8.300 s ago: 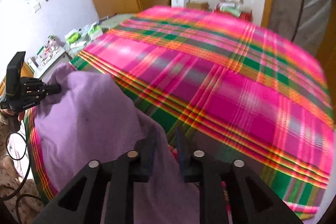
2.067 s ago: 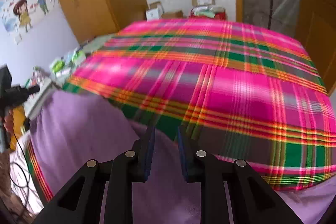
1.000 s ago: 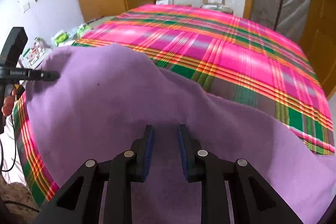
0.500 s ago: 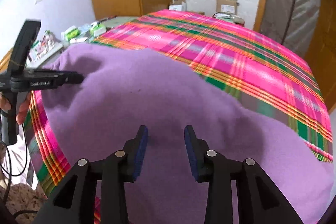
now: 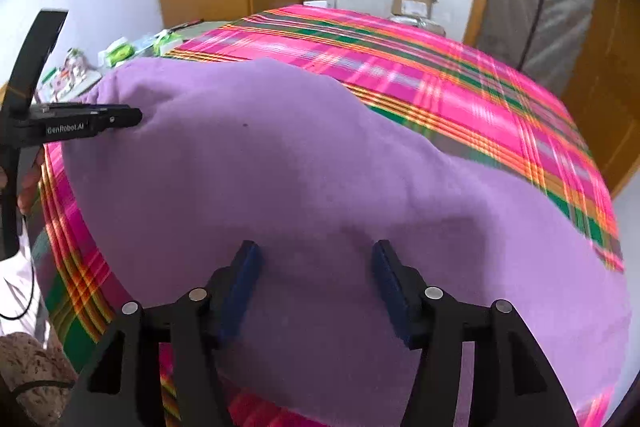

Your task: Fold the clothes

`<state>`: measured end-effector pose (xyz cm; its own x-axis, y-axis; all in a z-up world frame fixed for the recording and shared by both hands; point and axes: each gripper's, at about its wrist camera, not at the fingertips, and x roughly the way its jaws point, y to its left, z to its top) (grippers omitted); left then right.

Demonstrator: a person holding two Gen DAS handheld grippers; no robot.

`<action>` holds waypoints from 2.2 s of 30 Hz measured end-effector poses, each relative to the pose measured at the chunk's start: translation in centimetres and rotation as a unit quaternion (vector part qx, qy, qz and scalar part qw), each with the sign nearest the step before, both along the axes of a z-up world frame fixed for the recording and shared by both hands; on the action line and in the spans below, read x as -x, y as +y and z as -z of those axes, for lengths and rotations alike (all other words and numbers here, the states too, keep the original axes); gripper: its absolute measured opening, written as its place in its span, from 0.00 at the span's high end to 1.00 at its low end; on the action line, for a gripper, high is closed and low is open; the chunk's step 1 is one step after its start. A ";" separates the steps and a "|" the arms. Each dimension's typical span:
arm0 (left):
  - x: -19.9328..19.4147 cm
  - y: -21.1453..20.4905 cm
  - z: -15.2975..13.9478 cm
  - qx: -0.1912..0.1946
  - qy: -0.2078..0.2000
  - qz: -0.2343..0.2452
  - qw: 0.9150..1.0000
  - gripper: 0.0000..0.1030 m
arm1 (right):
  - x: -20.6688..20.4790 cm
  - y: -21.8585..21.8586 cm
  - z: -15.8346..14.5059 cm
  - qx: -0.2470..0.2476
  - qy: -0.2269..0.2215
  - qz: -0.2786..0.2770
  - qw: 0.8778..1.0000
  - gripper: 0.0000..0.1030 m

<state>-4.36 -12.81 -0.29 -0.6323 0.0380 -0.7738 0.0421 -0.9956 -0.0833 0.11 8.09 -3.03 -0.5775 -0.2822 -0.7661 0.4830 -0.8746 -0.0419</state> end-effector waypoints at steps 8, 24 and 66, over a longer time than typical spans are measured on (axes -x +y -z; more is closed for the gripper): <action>-0.1 0.0 0.1 0.002 0.004 0.003 1.000 0.74 | -1.5 -1.3 -2.4 0.023 0.030 -0.003 0.999 0.41; -0.5 0.0 0.2 0.004 0.015 0.009 1.000 0.74 | -1.5 -3.8 0.1 0.014 -0.020 -0.047 0.999 0.41; -9.2 -17.2 -2.4 0.019 -0.015 -0.186 0.982 0.72 | -0.8 -21.4 -6.6 0.007 -0.012 -0.304 0.953 0.41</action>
